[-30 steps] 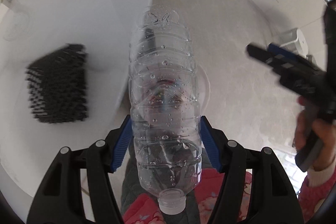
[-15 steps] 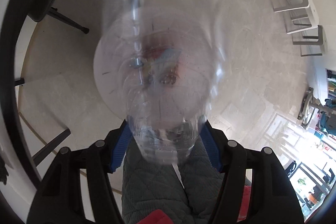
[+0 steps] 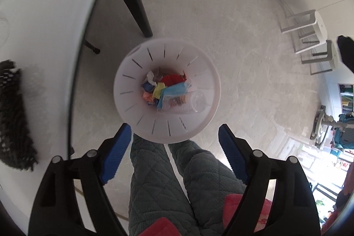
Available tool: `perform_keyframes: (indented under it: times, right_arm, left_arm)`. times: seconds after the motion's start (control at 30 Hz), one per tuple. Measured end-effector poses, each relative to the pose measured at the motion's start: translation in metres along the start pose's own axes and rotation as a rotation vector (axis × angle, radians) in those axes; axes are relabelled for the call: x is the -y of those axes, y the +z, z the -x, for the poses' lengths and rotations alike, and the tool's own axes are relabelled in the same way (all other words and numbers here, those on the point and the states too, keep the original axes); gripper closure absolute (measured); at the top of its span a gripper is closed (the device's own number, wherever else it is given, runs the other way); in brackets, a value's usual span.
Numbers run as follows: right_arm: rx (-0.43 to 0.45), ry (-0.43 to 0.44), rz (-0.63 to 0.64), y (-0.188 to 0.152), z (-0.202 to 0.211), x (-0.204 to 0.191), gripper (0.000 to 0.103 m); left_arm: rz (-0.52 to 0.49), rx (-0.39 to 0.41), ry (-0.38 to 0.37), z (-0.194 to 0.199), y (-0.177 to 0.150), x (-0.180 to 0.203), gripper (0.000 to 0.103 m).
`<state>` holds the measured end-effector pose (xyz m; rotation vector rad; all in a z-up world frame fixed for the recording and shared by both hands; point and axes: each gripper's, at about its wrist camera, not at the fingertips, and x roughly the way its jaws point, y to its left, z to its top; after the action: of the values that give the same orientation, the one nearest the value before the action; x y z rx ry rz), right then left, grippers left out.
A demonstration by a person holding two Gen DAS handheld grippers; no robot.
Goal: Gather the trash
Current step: 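Open the left tool to drop the bottle into the bin, then move the right tool to the black mesh pad on the table and grasp it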
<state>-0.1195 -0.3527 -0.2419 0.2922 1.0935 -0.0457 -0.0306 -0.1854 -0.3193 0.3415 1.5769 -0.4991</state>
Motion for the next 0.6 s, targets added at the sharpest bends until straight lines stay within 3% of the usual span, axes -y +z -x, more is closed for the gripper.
perform_keyframes:
  times: [0.13, 0.27, 0.33, 0.43, 0.6]
  right_arm:
    - [0.032, 0.013, 0.028, 0.011, 0.015, -0.009, 0.008]
    - [0.020, 0.086, 0.094, 0.020, 0.021, -0.036, 0.006]
    - [0.010, 0.136, 0.161, 0.025, 0.020, -0.060, 0.004]
    - [-0.009, 0.233, 0.286, 0.028, 0.012, -0.108, 0.003]
    - [-0.070, 0.364, 0.509, 0.027, -0.016, -0.199, 0.003]
  left_arm:
    - [0.036, 0.089, -0.003, 0.038, -0.013, -0.011, 0.022]
    - [0.106, 0.165, 0.049, 0.080, -0.036, -0.039, 0.020]
    - [0.169, 0.208, 0.081, 0.104, -0.055, -0.062, 0.011]
    - [0.282, 0.280, 0.124, 0.135, -0.086, -0.102, 0.011]
    - [0.468, 0.332, 0.146, 0.161, -0.131, -0.169, 0.011]
